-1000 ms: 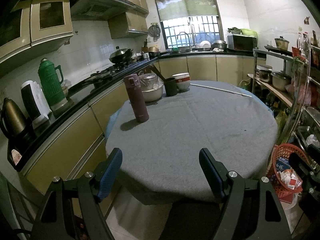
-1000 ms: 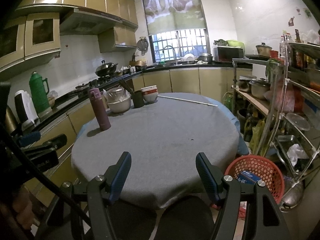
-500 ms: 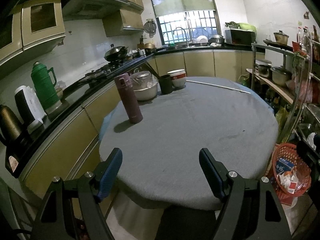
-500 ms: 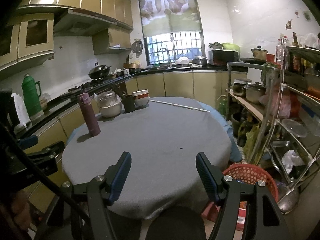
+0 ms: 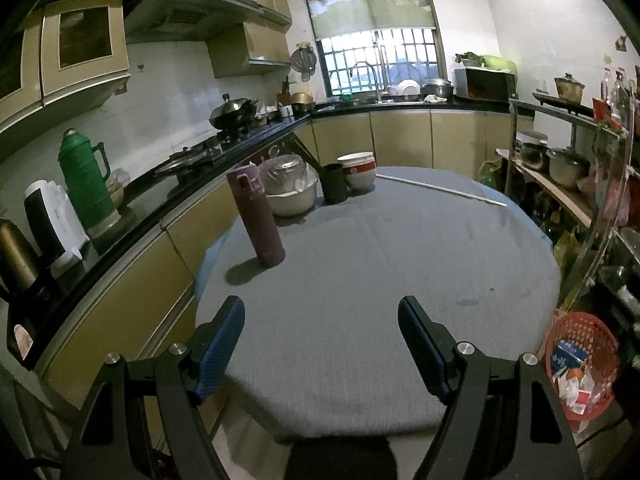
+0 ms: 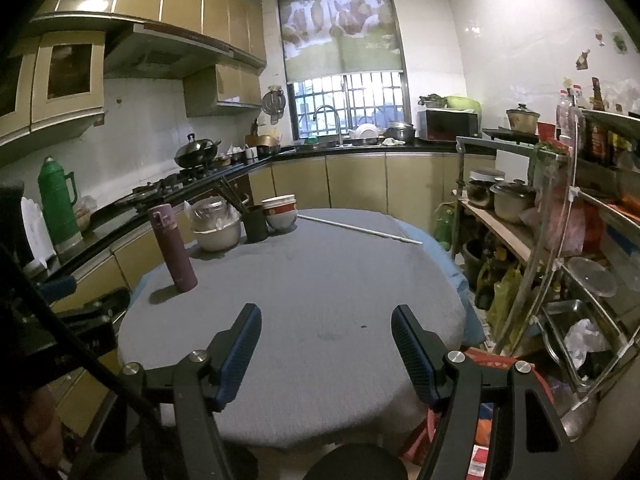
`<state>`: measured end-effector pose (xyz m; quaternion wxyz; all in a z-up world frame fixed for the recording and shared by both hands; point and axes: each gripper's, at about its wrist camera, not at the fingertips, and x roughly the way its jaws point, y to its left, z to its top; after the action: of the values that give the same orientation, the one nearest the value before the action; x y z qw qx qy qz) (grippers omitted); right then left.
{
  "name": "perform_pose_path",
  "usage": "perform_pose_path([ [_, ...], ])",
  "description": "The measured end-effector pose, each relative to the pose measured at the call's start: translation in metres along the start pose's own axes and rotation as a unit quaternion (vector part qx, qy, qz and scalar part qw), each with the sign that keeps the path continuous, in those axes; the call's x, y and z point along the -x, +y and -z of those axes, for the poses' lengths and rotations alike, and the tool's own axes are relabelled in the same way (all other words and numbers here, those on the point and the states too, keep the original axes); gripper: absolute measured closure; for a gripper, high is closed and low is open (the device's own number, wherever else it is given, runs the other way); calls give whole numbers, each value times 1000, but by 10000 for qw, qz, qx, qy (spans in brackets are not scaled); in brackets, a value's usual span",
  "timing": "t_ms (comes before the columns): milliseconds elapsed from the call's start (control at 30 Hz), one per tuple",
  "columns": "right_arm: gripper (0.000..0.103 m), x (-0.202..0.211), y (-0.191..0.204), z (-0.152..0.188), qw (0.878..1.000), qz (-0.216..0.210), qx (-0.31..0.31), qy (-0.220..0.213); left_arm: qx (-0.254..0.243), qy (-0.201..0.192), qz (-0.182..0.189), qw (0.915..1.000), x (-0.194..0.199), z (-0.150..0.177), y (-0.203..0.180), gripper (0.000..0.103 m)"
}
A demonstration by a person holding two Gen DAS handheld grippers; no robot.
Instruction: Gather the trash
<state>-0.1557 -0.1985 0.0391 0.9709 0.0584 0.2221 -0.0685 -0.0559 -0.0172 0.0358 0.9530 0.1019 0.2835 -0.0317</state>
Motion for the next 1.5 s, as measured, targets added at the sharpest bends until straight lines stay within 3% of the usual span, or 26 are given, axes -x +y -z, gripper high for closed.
perform_pose_path([
  [867,32,-44,56,-30,9988,315,347,140,333,-149,311,9988,-48,-32,48,24],
  [1500,32,-83,115,-31,9962,126,777,372,693,32,165,9975,-84,-26,105,24],
])
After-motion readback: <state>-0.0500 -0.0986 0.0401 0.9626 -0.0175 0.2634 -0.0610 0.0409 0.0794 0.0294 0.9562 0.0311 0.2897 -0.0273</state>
